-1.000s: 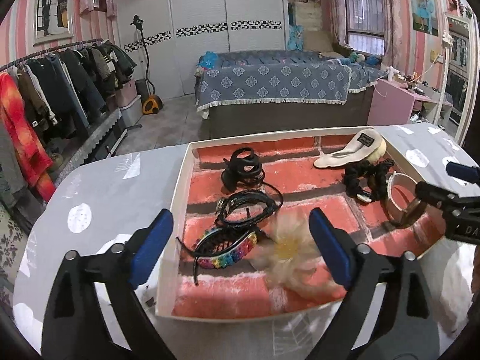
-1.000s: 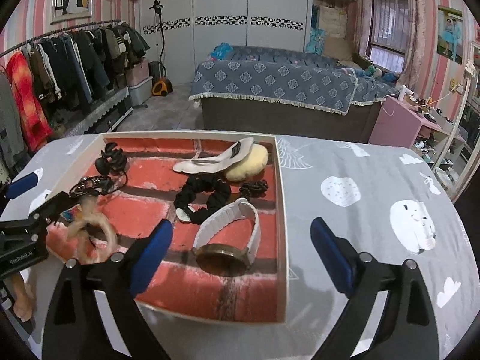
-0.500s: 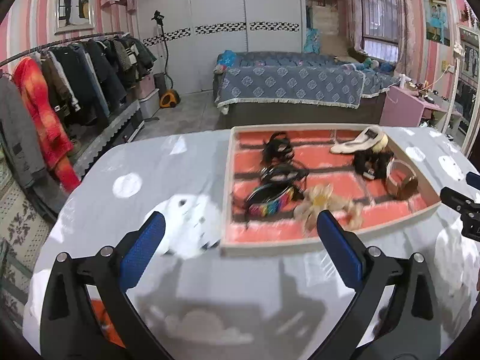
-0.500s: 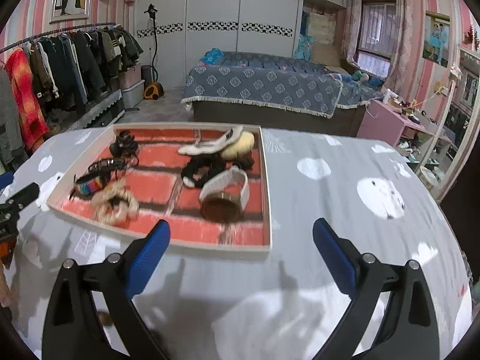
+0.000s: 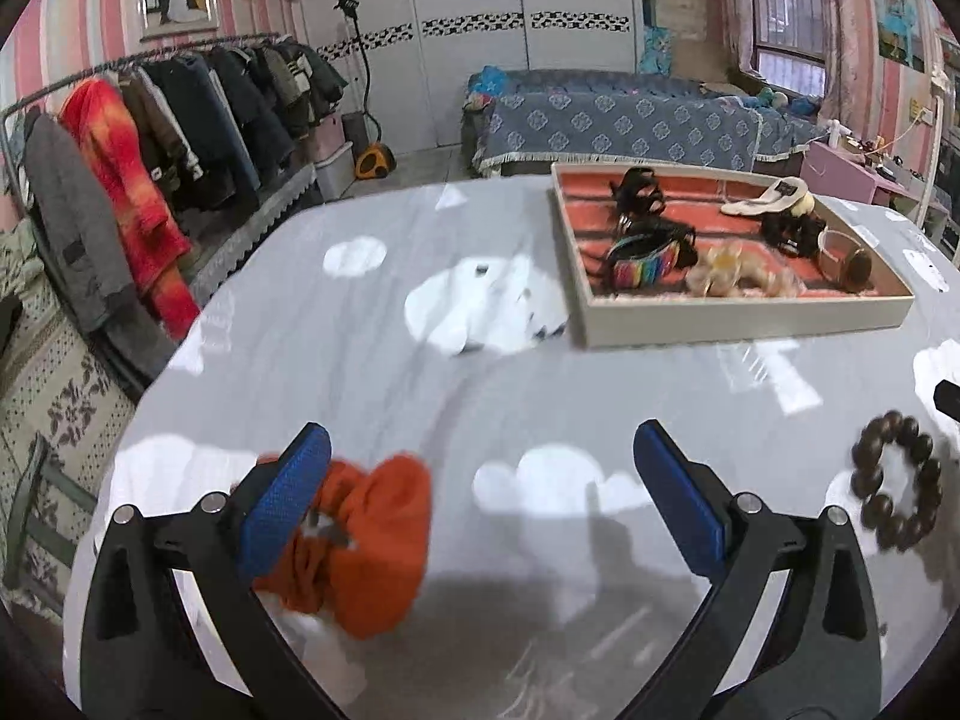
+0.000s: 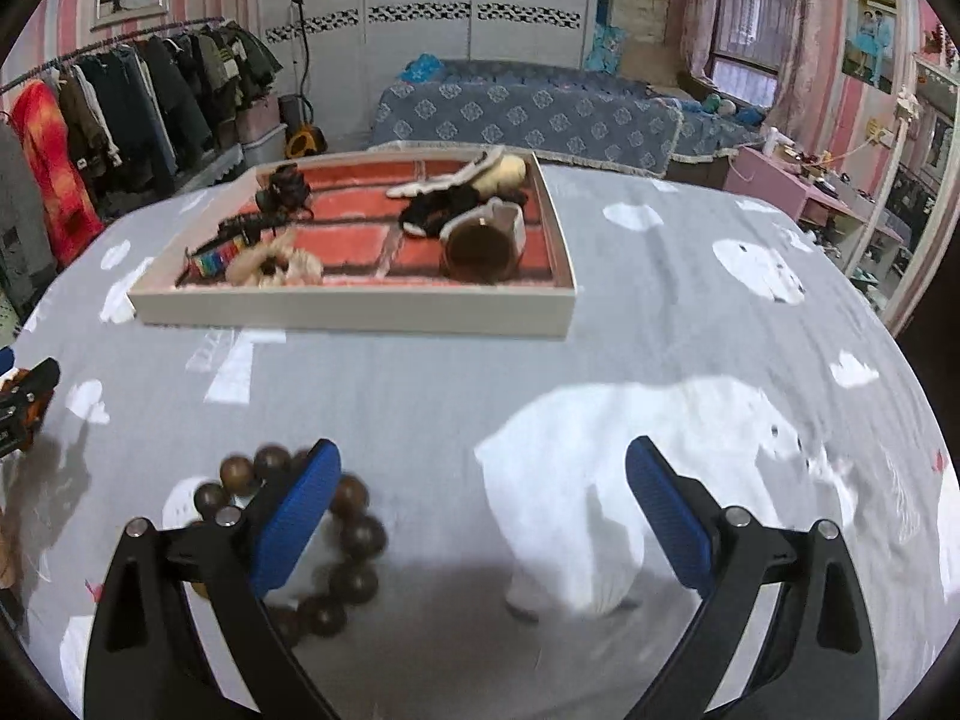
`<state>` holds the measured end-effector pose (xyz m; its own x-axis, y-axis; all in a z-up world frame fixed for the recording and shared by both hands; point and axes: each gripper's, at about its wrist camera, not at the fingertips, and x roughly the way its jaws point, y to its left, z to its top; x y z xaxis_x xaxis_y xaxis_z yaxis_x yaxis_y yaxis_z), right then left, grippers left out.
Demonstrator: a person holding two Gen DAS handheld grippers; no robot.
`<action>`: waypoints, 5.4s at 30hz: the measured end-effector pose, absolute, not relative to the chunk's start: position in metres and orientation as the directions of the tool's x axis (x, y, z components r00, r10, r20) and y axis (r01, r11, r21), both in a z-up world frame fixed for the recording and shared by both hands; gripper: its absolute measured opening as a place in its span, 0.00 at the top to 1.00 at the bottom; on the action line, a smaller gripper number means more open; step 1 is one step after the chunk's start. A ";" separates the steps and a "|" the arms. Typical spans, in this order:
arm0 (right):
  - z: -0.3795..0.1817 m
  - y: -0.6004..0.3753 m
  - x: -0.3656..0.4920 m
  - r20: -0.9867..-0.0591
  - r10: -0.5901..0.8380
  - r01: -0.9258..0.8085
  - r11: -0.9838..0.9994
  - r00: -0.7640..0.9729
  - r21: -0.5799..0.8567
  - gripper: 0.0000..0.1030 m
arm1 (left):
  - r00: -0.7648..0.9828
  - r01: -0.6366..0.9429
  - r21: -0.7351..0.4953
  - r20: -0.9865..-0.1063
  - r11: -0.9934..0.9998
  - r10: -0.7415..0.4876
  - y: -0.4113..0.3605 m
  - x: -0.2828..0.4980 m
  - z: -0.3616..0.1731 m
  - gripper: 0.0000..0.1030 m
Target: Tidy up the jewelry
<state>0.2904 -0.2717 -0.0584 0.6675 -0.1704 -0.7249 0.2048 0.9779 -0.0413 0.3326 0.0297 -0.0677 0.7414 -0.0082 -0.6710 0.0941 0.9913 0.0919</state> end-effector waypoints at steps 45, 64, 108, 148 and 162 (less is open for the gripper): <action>-0.085 -0.234 0.283 -0.773 -0.097 0.072 0.995 0.627 -0.067 0.73 | 0.693 0.062 0.074 -0.721 0.995 0.011 0.072 0.333 -0.090 0.83; -0.069 -0.240 0.280 -0.738 -0.061 0.062 0.998 0.672 -0.026 0.81 | 0.742 0.064 0.075 -0.671 0.995 0.003 0.067 0.326 -0.072 0.88; -0.008 -0.308 0.410 -0.604 0.002 0.069 0.993 0.797 0.095 0.81 | 0.788 0.281 0.073 -0.586 0.957 -0.187 -0.118 0.437 -0.032 0.88; -0.051 -0.311 0.448 -0.642 -0.081 0.112 0.994 0.763 0.007 0.58 | 0.722 0.270 -0.025 -0.656 0.963 -0.219 -0.109 0.473 -0.071 0.50; -0.014 -0.311 0.395 -0.570 -0.087 0.121 0.992 0.817 0.021 0.10 | 0.812 0.219 0.010 -0.557 0.976 -0.177 -0.091 0.416 -0.020 0.08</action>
